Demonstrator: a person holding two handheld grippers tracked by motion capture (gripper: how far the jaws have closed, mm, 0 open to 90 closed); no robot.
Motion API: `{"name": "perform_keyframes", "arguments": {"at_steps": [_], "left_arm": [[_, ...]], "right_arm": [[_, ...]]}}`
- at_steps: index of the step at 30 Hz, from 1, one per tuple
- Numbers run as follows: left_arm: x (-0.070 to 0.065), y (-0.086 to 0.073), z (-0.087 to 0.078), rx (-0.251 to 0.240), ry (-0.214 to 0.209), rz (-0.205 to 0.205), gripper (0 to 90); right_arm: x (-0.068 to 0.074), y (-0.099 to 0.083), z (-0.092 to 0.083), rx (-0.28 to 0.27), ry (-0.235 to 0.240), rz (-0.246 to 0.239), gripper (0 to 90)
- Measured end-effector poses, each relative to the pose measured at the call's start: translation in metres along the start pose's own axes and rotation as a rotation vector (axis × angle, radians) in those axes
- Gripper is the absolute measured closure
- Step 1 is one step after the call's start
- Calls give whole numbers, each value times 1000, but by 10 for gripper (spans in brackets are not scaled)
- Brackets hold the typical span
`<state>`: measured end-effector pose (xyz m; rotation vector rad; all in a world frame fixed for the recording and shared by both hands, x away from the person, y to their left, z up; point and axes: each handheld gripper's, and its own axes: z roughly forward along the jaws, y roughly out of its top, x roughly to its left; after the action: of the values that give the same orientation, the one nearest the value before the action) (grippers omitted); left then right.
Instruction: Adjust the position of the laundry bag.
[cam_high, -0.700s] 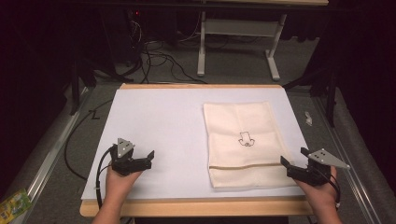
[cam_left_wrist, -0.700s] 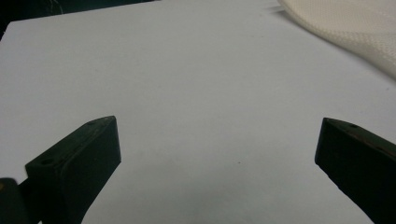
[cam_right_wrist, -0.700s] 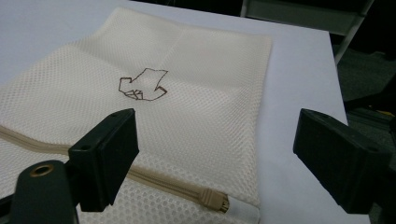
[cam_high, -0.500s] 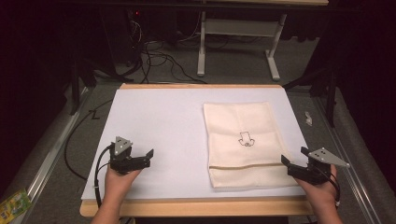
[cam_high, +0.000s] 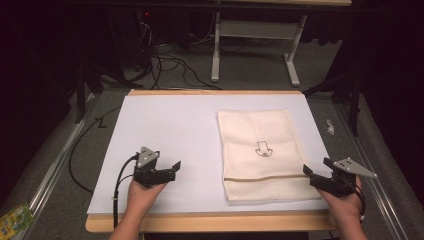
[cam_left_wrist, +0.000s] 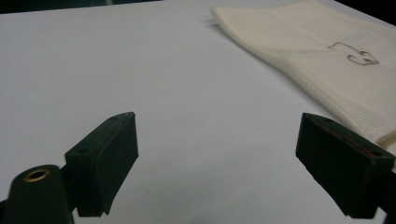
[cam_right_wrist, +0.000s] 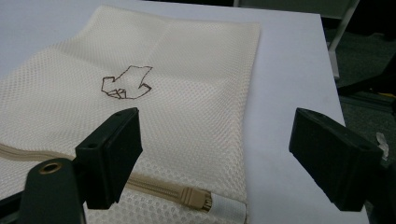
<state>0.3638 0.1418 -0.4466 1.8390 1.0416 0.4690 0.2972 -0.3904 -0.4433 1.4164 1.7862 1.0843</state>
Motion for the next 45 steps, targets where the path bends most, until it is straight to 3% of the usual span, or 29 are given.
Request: {"name": "perform_keyframes", "arguments": {"at_steps": [1, 3, 4, 5, 6, 7, 8, 9, 10, 11, 12, 13, 14, 15, 16, 17, 18, 19, 21, 22, 25, 26, 27, 31, 32, 34, 39, 45], "left_arm": [[-15, 5, 9, 3, -20, 25, 152], [-23, 7, 15, 5, -37, 34, 163], [-38, 10, 26, 19, -73, 49, 171], [-38, 10, 26, 19, -73, 49, 181], [-53, 13, 39, 26, -91, 72, 193], [-53, 13, 39, 26, -91, 72, 208], [-67, 17, 55, 35, -107, 85, 233], [-67, 17, 55, 35, -107, 85, 257], [-74, 19, 65, 37, -106, 88, 257], [-79, 20, 74, 39, -106, 82, 304], [-86, 22, 91, 50, -118, 51, 354], [-86, 22, 91, 50, -118, 51, 381], [-91, 22, 106, 65, -127, 16, 381], [-98, 22, 121, 133, -95, 22, 470], [-98, 22, 121, 133, -95, 22, 485], [-103, 23, 129, 169, -88, 42, 485], [-112, 24, 139, 217, -69, 95, 559], [-112, 24, 139, 217, -69, 95, 581], [-118, 27, 139, 217, -62, 120, 795], [-118, 27, 139, 217, -62, 120, 863], [-114, 27, 134, 208, -71, 125, 878], [-104, 26, 125, 194, -56, 124, 881], [-104, 26, 125, 194, -56, 124, 881], [-69, 21, 104, 190, 9, 83, 882], [-53, 16, 95, 194, 27, 67, 881], [-43, 11, 87, 196, 47, 69, 880], [-31, 2, 76, 178, 55, 34, 879], [-28, -2, 69, 174, 48, 26, 861]], "right_arm": [[-1, 0, 0, -1, -2, -8, 179], [-1, -1, -1, 0, -4, -7, 183], [-2, -1, -1, 1, -6, -10, 184], [-2, -1, -1, 2, -7, -4, 187], [-3, -1, -1, 1, -6, -5, 193], [-3, -1, -1, 1, -6, -5, 193], [-5, -1, -1, -3, -8, -8, 195], [-5, -1, -1, -3, -8, -8, 195], [-5, -1, -2, 1, -7, -4, 195], [-5, -1, -1, -1, -5, -6, 197], [-6, -2, -1, -2, -3, -3, 200], [-6, -2, -1, -2, -3, -3, 200], [-6, -2, -2, -1, -2, 1, 202], [-5, -2, -3, -3, 0, -6, 206], [-5, -2, -3, -3, -1, -9, 207], [-5, -2, -3, -3, -1, -9, 207], [-5, -2, -3, -2, 1, -19, 208], [-5, -2, -3, -2, 1, -19, 208], [-5, -2, -2, -4, 5, -18, 213], [-5, -3, -1, 1, 6, -15, 214], [-6, -3, -1, 1, 8, -18, 219], [-5, -3, -3, 0, 7, -16, 222], [-5, -3, -3, 0, 7, -16, 222], [-4, -3, -3, 2, 11, -17, 223], [-3, -3, -2, 5, 12, -17, 223], [-2, -3, 0, 9, 14, -24, 223], [2, -3, 2, 22, 17, -29, 228], [7, -4, 3, 26, 29, -41, 253]]}}
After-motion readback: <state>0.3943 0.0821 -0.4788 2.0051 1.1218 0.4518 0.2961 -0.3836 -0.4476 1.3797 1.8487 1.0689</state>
